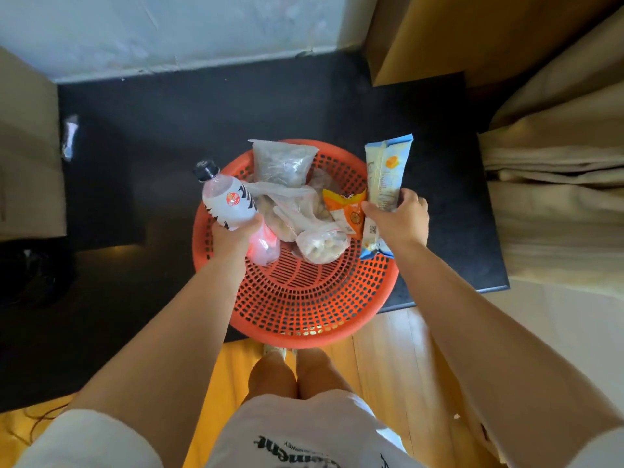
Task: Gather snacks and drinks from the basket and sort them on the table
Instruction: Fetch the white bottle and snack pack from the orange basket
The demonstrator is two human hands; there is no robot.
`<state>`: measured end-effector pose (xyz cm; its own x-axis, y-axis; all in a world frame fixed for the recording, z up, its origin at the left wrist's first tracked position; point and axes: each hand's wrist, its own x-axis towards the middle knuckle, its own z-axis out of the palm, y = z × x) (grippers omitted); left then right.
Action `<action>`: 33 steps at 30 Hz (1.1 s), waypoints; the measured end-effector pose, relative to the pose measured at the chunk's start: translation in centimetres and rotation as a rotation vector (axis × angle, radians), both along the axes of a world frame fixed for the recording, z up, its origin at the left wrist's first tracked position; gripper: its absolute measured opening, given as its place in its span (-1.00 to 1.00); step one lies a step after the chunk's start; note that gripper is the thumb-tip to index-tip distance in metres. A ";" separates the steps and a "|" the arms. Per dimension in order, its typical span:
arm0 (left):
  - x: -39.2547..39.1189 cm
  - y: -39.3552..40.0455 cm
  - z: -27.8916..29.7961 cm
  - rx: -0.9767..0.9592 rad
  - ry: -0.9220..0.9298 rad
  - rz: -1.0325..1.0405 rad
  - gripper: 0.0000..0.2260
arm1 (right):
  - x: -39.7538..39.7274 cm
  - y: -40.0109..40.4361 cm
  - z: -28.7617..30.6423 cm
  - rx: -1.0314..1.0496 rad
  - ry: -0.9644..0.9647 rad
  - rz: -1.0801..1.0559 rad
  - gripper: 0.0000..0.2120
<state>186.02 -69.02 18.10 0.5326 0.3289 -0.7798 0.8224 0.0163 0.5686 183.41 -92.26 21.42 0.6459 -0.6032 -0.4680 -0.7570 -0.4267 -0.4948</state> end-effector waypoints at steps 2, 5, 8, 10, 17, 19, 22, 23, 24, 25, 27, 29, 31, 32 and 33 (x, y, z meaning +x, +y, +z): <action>0.2 0.1 -0.2 0.029 -0.002 -0.007 -0.35 | 0.0 -0.2 0.0 0.012 -0.015 0.004 -0.41; 0.2 0.4 -0.1 0.033 0.027 -0.013 -0.30 | 0.0 -0.4 0.3 0.066 -0.035 -0.024 -0.50; -0.5 0.8 0.8 0.014 -0.035 -0.017 -0.35 | -0.6 -0.4 1.1 0.141 -0.070 -0.107 -0.53; -1.4 1.1 2.2 -0.005 -0.098 -0.067 -0.37 | -1.4 -0.4 2.1 0.203 -0.112 -0.174 -0.60; -4.1 3.1 9.4 -0.250 -0.319 -0.236 -0.53 | -7.4 1.2 7.5 0.636 -0.320 -0.491 -0.61; -4.9 3.7 11.1 -0.370 -0.317 -0.271 -0.52 | -9.8 2.2 9.1 0.733 -0.371 -0.587 -0.64; -5.9 4.5 13.0 -0.486 -0.336 -0.382 -0.59 | -13.6 4.4 11.7 0.879 -0.488 -0.675 -0.77; -6.3 4.8 13.6 -0.526 -0.329 -0.422 -0.60 | -15.0 5.4 12.4 0.912 -0.531 -0.675 -0.77; -6.7 5.2 14.1 -0.566 -0.314 -0.461 -0.58 | -16.3 6.6 13.0 0.939 -0.574 -0.690 -0.74; -7.0 5.7 14.7 -0.599 -0.299 -0.501 -0.58 | -17.6 7.9 13.6 0.958 -0.611 -0.718 -0.69; -8.0 6.8 15.7 -0.636 -0.277 -0.596 -0.61 | -19.9 10.6 14.5 0.976 -0.665 -0.768 -0.59; -9.0 7.6 16.6 -0.669 -0.249 -0.691 -0.66 | -22.2 13.4 15.2 0.952 -0.705 -0.830 -0.62; -10.2 8.1 17.4 -0.689 -0.215 -0.788 -0.55 | -24.4 16.0 15.5 0.906 -0.739 -0.895 -0.62; -10.9 8.3 17.7 -0.686 -0.195 -0.839 -0.38 | -25.5 17.1 15.6 0.872 -0.753 -0.923 -0.58; -11.6 8.5 17.9 -0.683 -0.174 -0.890 -0.23 | -26.6 18.1 15.7 0.829 -0.765 -0.954 -0.54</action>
